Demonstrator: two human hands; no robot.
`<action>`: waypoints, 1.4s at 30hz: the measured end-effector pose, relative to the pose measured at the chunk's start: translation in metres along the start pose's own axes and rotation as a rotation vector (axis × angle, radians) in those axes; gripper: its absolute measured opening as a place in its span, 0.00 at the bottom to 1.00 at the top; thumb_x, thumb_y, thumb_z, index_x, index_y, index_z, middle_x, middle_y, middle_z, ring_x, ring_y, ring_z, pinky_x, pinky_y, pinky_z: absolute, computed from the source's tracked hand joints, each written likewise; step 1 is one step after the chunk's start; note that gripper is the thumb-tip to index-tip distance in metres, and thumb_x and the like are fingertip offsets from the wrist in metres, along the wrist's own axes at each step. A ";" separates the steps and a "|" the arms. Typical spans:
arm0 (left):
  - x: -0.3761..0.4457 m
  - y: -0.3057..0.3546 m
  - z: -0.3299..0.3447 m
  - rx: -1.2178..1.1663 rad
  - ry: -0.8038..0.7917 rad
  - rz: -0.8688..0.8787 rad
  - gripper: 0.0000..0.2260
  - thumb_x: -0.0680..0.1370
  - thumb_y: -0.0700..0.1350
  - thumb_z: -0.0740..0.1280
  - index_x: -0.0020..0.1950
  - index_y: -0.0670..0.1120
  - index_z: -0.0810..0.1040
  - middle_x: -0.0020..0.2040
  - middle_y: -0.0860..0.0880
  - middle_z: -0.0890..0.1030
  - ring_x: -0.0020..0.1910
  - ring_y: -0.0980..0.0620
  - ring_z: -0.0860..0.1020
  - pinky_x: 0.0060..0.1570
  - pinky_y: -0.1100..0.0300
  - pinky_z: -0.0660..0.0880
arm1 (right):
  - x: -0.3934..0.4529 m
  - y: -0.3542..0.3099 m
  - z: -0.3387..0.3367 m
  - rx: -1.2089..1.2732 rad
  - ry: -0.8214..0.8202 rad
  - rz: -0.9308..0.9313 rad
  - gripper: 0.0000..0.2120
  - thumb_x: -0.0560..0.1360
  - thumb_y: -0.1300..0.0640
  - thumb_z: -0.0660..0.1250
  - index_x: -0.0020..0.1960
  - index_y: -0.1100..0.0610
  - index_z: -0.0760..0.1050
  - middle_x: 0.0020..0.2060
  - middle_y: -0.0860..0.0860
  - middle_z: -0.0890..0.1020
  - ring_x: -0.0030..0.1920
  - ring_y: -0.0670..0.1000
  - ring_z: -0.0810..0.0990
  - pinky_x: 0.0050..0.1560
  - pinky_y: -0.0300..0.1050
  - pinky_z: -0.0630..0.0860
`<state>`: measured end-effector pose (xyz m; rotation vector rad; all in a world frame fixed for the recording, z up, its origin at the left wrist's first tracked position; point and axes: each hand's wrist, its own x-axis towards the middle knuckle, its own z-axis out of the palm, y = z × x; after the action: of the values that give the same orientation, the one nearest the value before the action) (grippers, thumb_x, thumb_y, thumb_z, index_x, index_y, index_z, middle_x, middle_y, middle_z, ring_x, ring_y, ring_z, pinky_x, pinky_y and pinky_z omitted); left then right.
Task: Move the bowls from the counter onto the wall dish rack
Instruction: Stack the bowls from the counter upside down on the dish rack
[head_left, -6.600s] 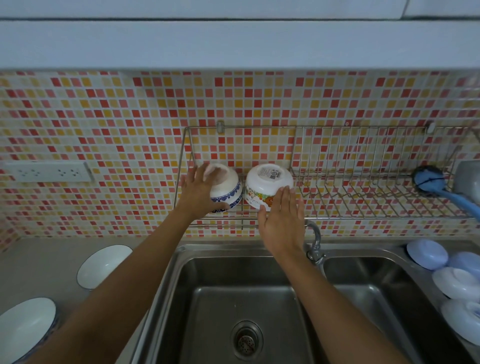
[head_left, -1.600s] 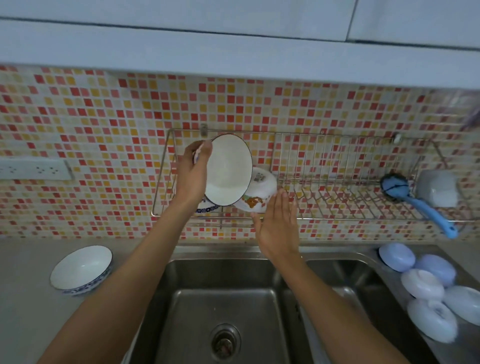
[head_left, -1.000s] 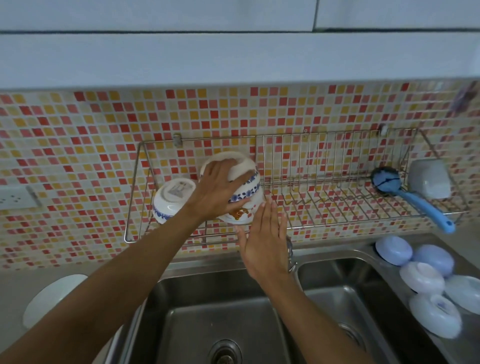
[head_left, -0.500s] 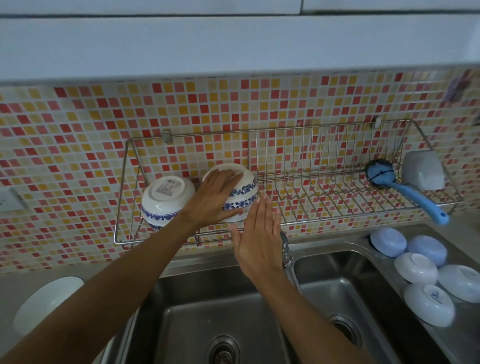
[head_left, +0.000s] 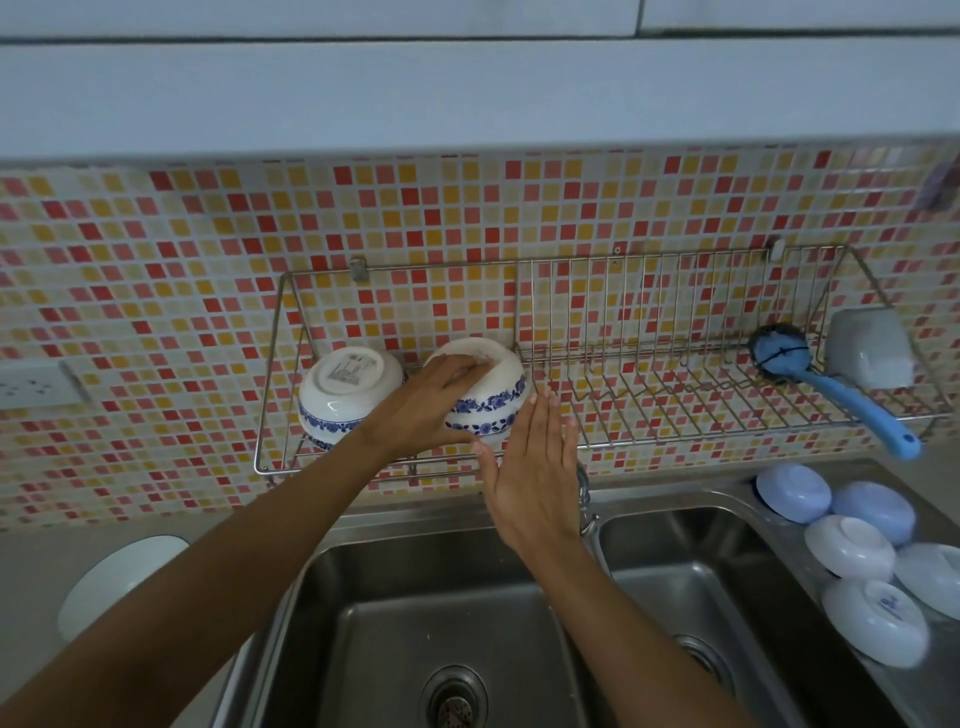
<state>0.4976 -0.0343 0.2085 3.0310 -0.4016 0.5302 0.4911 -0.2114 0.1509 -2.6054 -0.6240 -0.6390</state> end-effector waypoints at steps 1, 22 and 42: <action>-0.002 0.000 -0.002 -0.004 0.003 -0.004 0.41 0.71 0.60 0.69 0.77 0.48 0.53 0.76 0.45 0.60 0.74 0.46 0.59 0.72 0.54 0.59 | 0.000 0.000 0.000 -0.005 -0.002 0.000 0.38 0.80 0.36 0.39 0.77 0.65 0.48 0.77 0.62 0.53 0.77 0.58 0.49 0.75 0.55 0.41; -0.084 -0.059 -0.007 -0.102 0.210 -0.578 0.29 0.75 0.65 0.53 0.71 0.50 0.67 0.73 0.48 0.66 0.74 0.42 0.58 0.74 0.45 0.57 | 0.030 -0.008 -0.003 -0.069 -0.194 -0.148 0.32 0.79 0.46 0.40 0.78 0.59 0.38 0.78 0.55 0.48 0.78 0.55 0.49 0.75 0.61 0.46; -0.193 -0.014 0.001 -0.078 0.195 -0.581 0.29 0.81 0.59 0.44 0.78 0.47 0.43 0.79 0.49 0.44 0.77 0.53 0.40 0.76 0.54 0.41 | -0.069 -0.097 0.030 0.046 -0.097 -0.234 0.30 0.81 0.45 0.42 0.78 0.59 0.44 0.78 0.57 0.47 0.78 0.56 0.43 0.76 0.57 0.41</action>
<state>0.3264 0.0266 0.1427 2.7812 0.4429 0.7194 0.3977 -0.1397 0.1162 -2.5540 -0.9725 -0.5624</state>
